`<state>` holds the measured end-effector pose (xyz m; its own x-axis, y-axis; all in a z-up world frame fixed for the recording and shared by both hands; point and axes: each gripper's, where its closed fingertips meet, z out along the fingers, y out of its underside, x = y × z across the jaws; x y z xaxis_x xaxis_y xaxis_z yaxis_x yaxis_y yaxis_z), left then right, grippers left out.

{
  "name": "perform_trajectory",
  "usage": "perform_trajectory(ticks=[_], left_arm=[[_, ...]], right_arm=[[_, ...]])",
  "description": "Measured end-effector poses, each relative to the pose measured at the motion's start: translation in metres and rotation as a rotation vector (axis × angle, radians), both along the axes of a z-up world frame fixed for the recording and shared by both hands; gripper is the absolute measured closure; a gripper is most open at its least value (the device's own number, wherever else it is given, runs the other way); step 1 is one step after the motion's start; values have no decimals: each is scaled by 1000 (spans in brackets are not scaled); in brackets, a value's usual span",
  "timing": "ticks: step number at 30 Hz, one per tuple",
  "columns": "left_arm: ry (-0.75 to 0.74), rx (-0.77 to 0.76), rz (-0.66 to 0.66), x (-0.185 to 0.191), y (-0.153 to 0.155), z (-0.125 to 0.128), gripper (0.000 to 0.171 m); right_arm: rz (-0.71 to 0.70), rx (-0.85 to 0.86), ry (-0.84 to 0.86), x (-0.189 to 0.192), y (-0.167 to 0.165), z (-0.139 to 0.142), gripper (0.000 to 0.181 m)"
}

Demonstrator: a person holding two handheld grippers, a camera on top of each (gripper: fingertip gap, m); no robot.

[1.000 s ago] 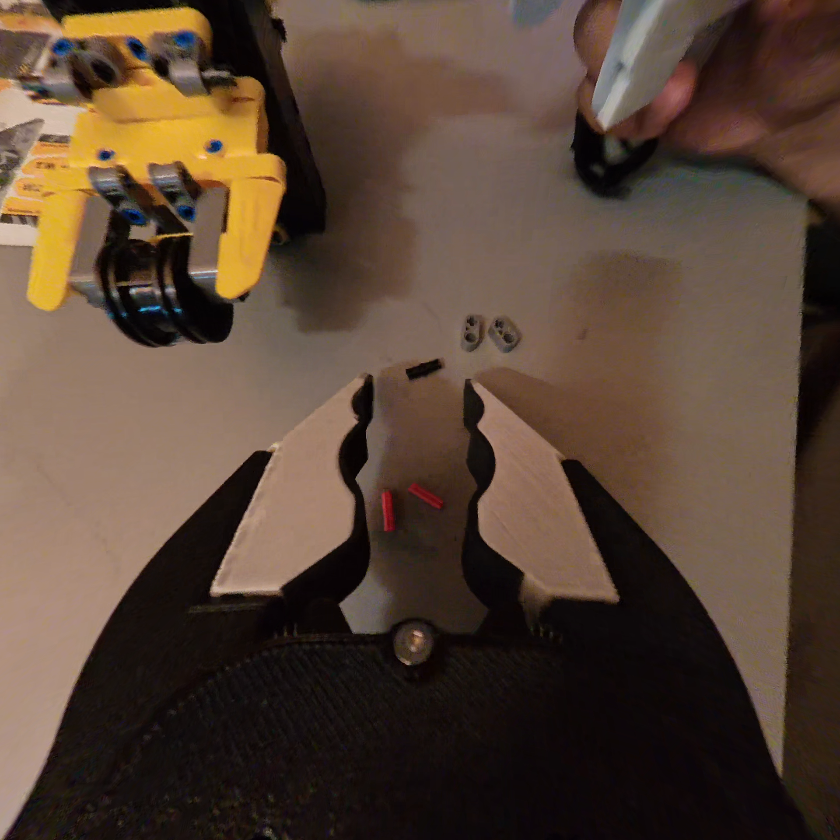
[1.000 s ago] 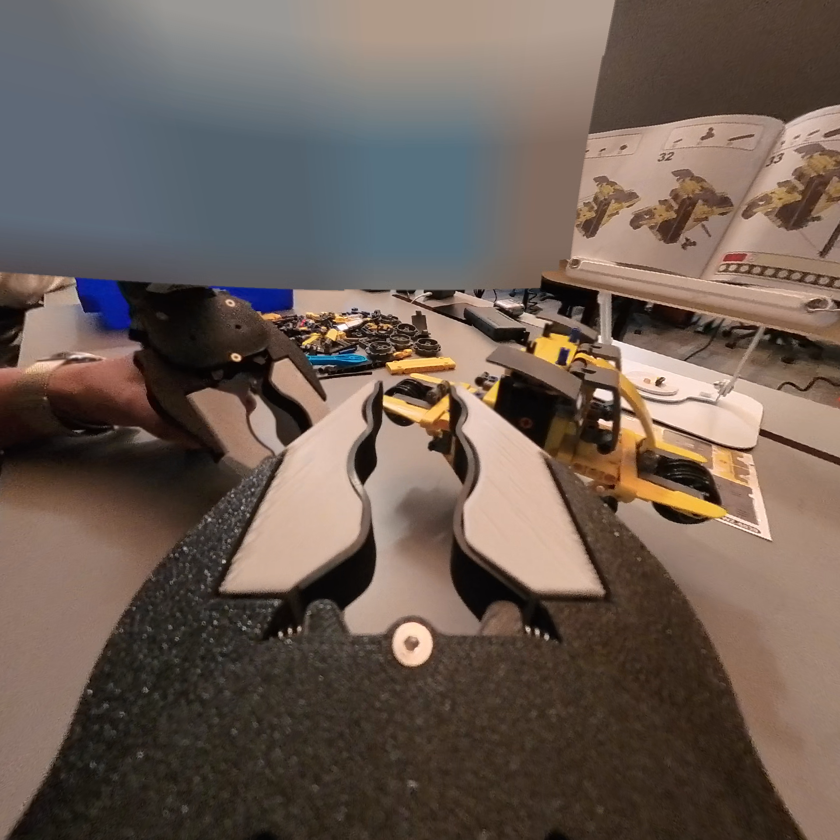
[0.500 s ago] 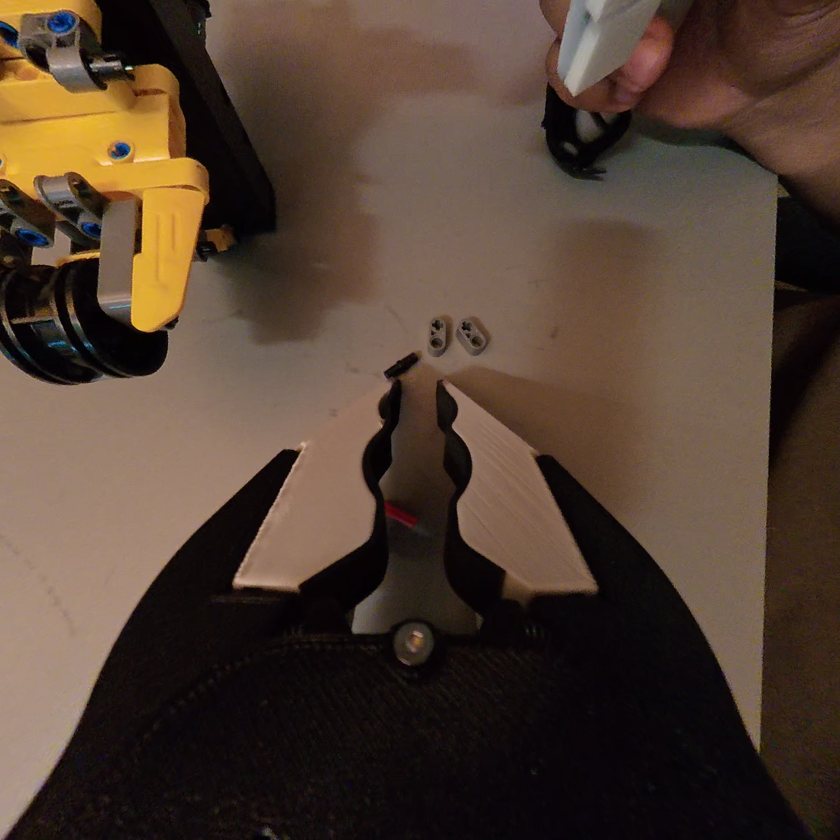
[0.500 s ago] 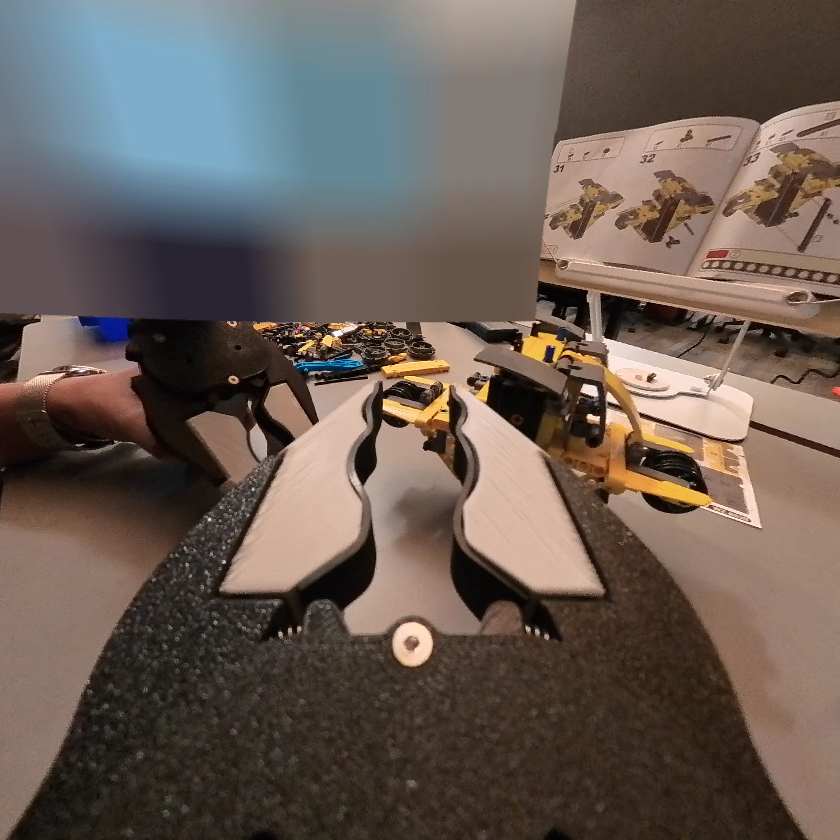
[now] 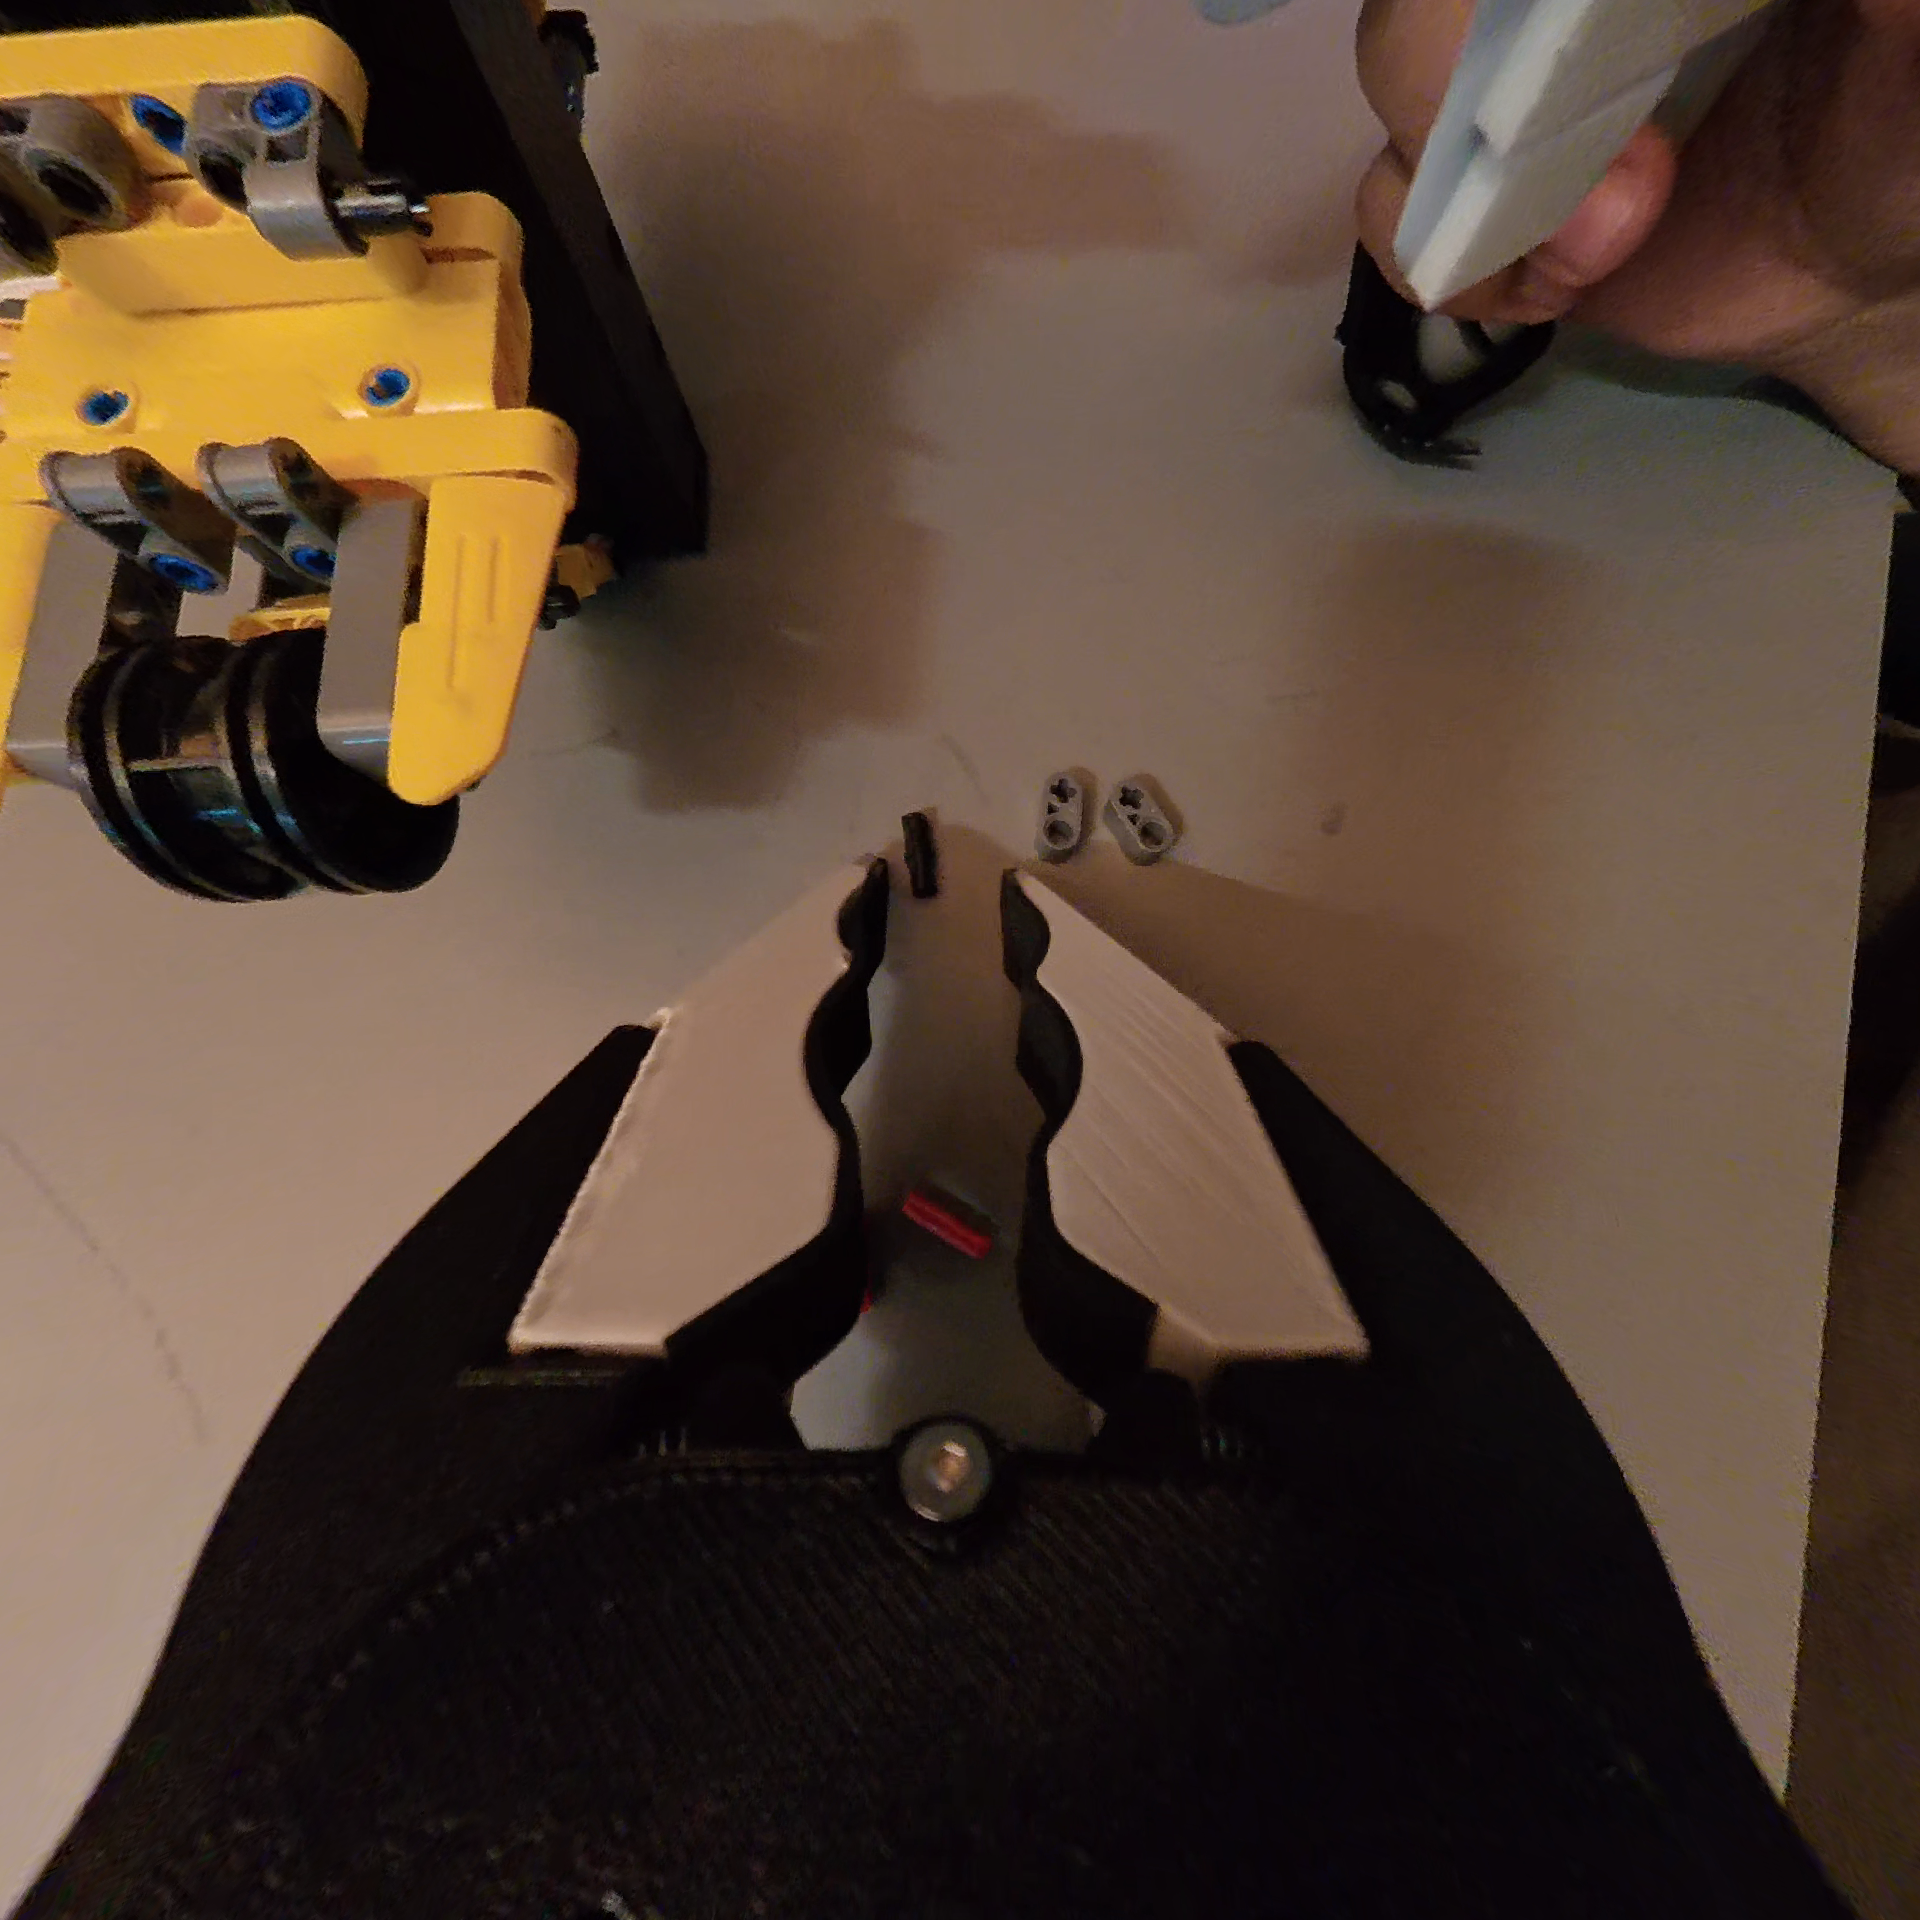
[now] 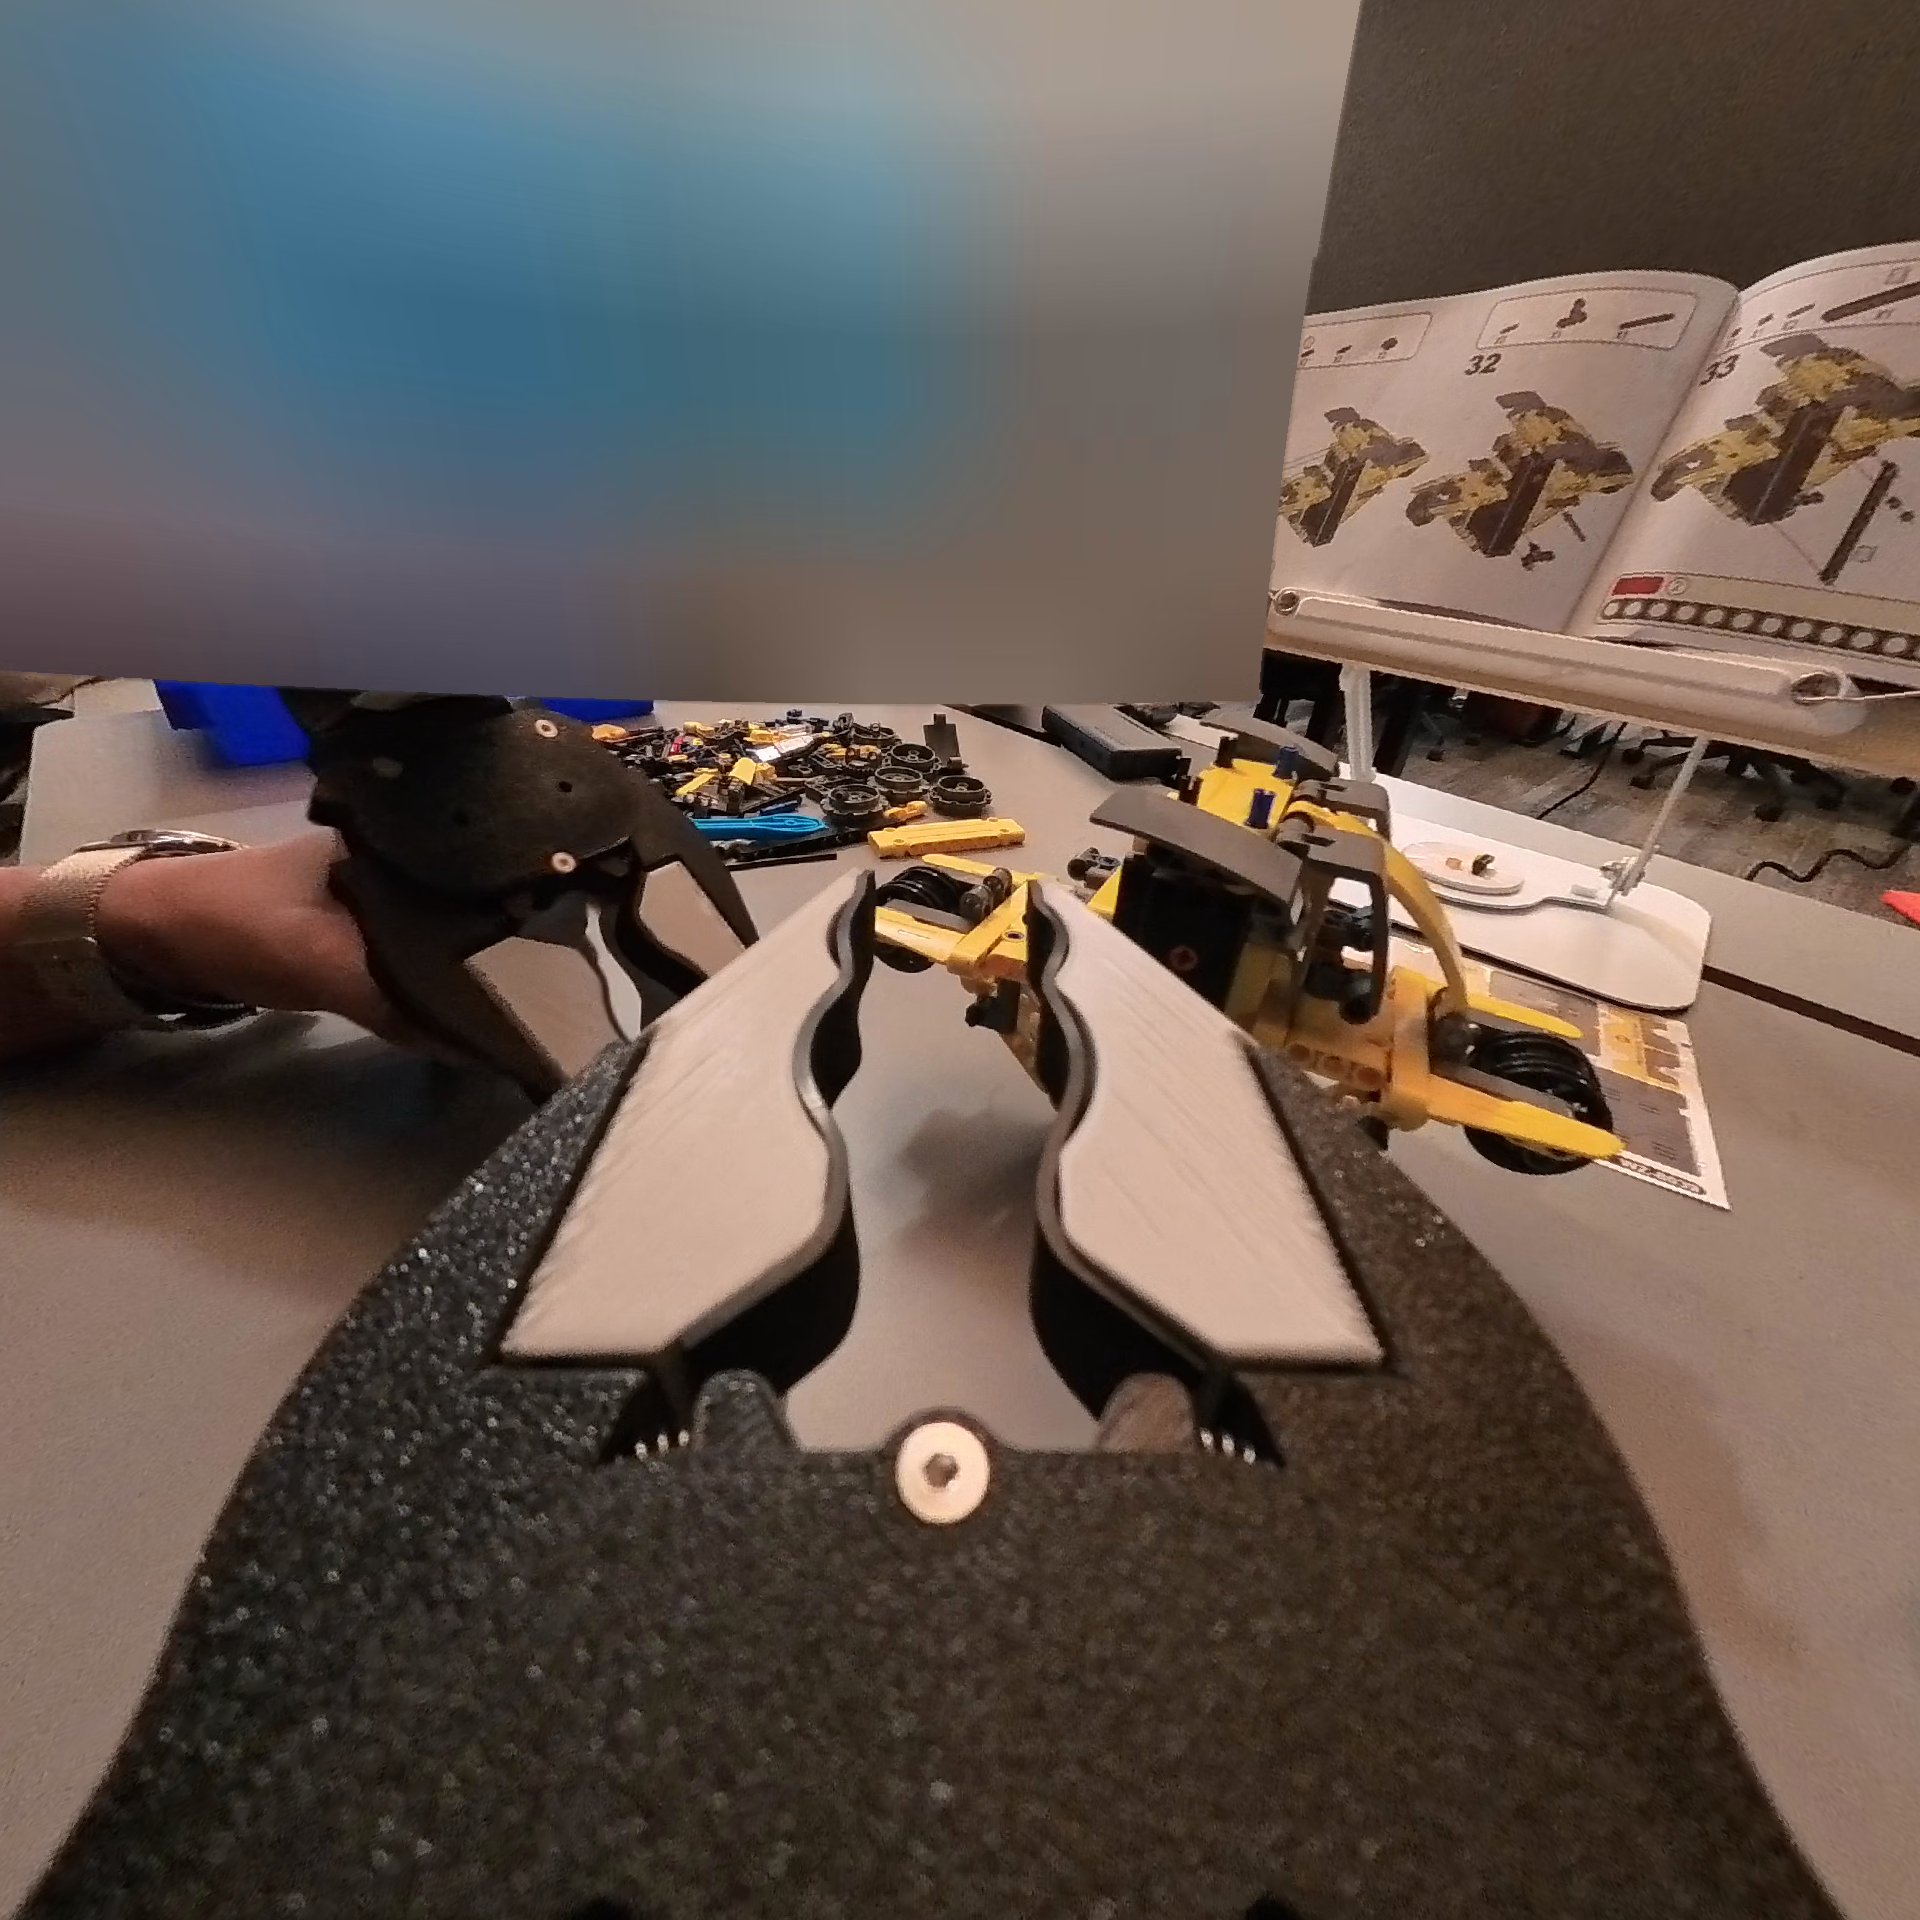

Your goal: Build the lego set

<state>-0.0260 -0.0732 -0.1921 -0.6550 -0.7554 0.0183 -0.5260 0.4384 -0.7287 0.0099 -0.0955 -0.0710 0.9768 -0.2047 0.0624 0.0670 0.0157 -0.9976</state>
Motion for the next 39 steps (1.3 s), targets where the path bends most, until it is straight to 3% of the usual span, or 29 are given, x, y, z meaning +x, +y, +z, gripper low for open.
perform_trajectory(ticks=[6,14,17,21,23,26,31,39], left_arm=[[-5,10,11,4,1,0,171],[-106,-48,15,2,3,18,171],[-240,-121,-9,-3,2,45,171],[-382,-164,-74,-15,-4,71,171],[-431,-140,-101,-19,-9,77,171],[-458,-102,-150,-25,-16,76,171],[-455,-62,-216,-34,-26,68,171],[-436,-57,-260,-39,-34,63,171]], right_arm=[[2,-6,-7,-1,1,-1,153],[12,-22,30,1,1,-5,151],[63,-76,180,2,3,-15,150],[298,-237,497,-28,9,-42,144],[423,-266,645,-46,9,-47,143],[530,-229,799,-56,5,-43,157],[591,-258,887,-62,-1,-49,163],[622,-313,880,-71,-4,-55,174]])
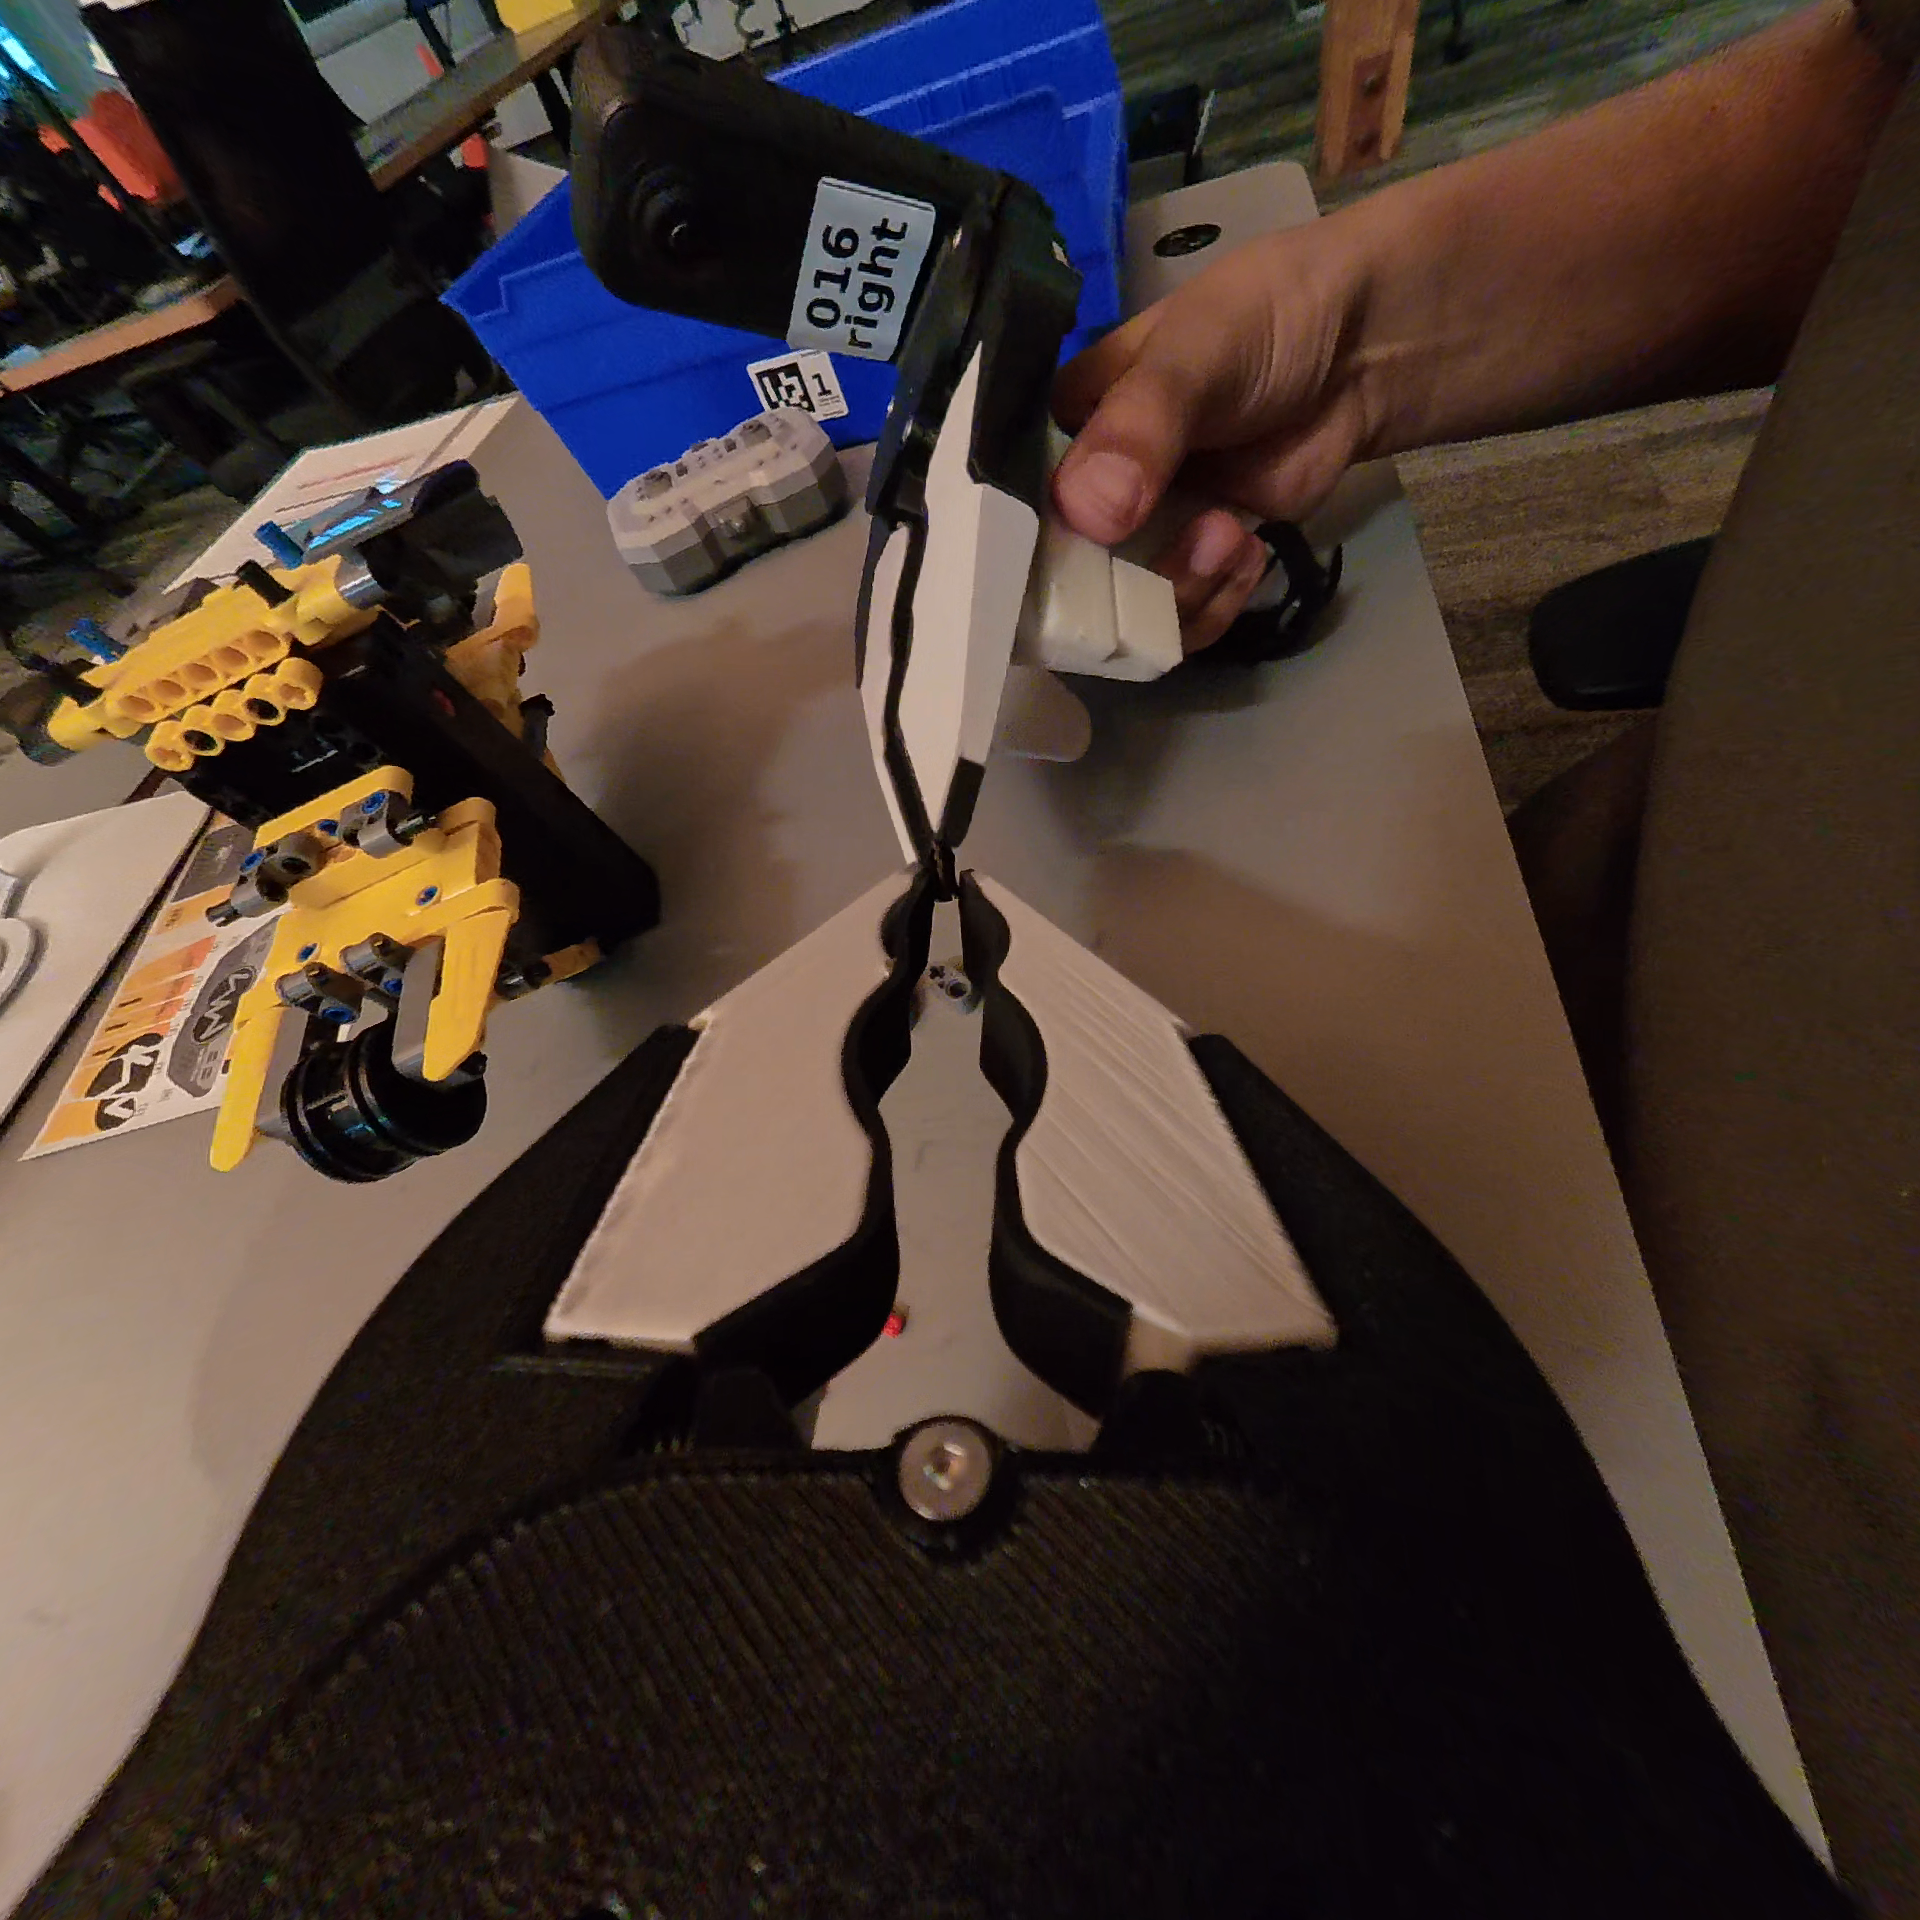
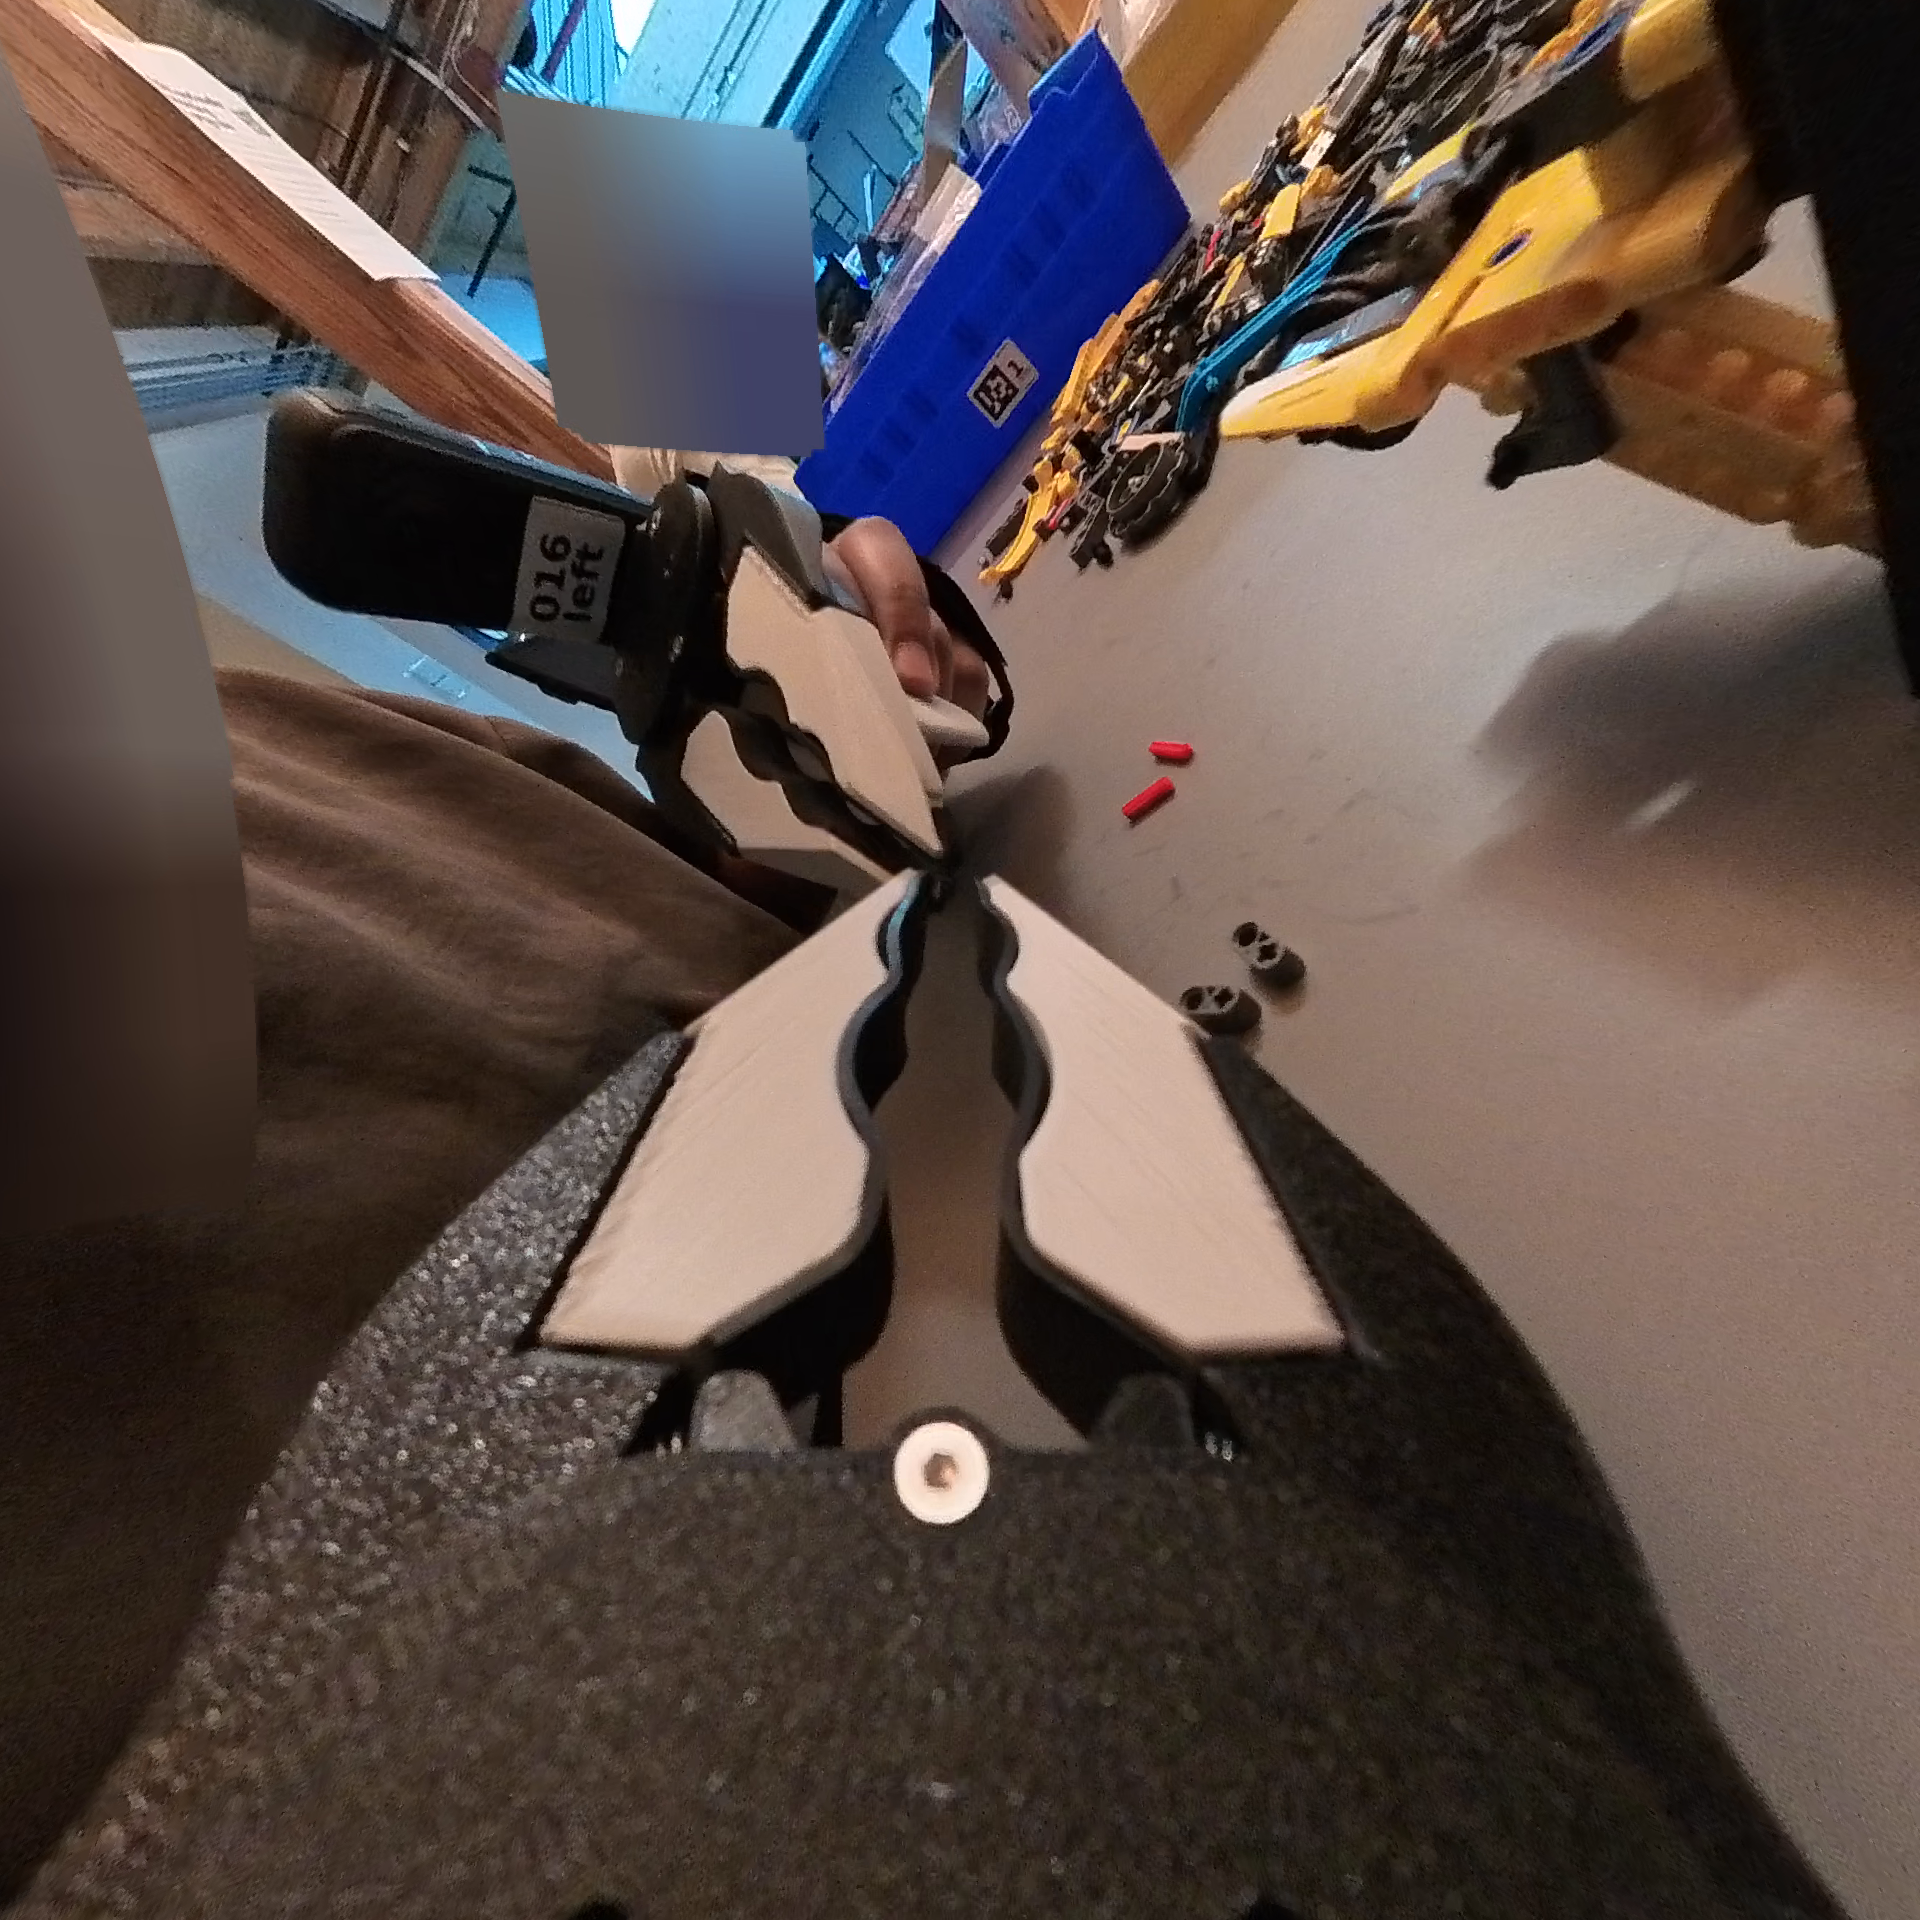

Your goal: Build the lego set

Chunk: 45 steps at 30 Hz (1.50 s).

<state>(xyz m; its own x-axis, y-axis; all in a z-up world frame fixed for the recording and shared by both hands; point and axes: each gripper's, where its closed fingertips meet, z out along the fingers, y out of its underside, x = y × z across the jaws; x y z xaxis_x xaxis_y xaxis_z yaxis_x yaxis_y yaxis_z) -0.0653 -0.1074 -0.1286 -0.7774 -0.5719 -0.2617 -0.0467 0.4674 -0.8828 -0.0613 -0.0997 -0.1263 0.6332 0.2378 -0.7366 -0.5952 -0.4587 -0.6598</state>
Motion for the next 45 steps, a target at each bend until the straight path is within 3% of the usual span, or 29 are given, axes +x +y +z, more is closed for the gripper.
perform_trajectory(ticks=[16,18,23,27,31,33,36,45], left_arm=[[-6,-9,14,0,0,1,171],[45,-44,8,0,-2,-1,154],[212,-128,43,5,6,-9,152],[311,-187,135,17,24,-14,153],[329,-274,234,27,46,-8,158],[286,-225,307,32,59,-10,158],[232,-128,410,40,75,-16,163],[316,-152,419,38,80,-26,159]], right_arm=[[-17,6,-35,-1,1,1,178],[-55,-20,-94,7,0,-2,178],[-89,-181,-410,22,-8,-23,178],[-21,-296,-689,21,-8,-32,178],[83,-380,-846,21,-5,-39,178],[146,-431,-903,21,-6,-45,178],[234,-485,-944,16,-5,-50,178],[310,-597,-922,17,-3,-51,178]])
